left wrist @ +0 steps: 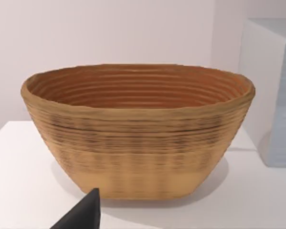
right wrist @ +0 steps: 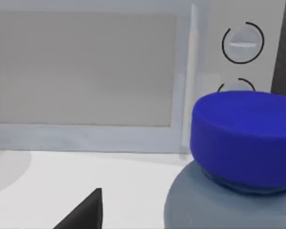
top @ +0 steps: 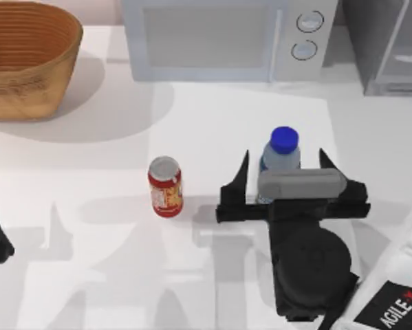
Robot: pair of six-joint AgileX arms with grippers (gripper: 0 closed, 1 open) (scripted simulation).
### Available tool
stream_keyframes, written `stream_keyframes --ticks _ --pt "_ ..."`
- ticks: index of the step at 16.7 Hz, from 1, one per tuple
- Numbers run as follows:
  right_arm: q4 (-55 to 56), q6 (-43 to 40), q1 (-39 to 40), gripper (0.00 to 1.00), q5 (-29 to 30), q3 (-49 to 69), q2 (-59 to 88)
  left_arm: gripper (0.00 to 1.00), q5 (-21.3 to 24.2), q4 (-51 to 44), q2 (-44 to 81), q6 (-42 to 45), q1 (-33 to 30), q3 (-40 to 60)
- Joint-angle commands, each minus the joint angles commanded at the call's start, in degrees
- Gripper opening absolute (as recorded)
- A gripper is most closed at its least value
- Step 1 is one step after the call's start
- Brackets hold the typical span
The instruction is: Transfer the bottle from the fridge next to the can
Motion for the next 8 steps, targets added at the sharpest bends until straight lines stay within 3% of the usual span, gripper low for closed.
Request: stream_keyframes --ticks 8 --pt "-0.1 -0.1 0.3 1.00 -0.3 -0.6 -1.8 1.00 0.0 0.0 0.0 0.0 0.0 0.0"
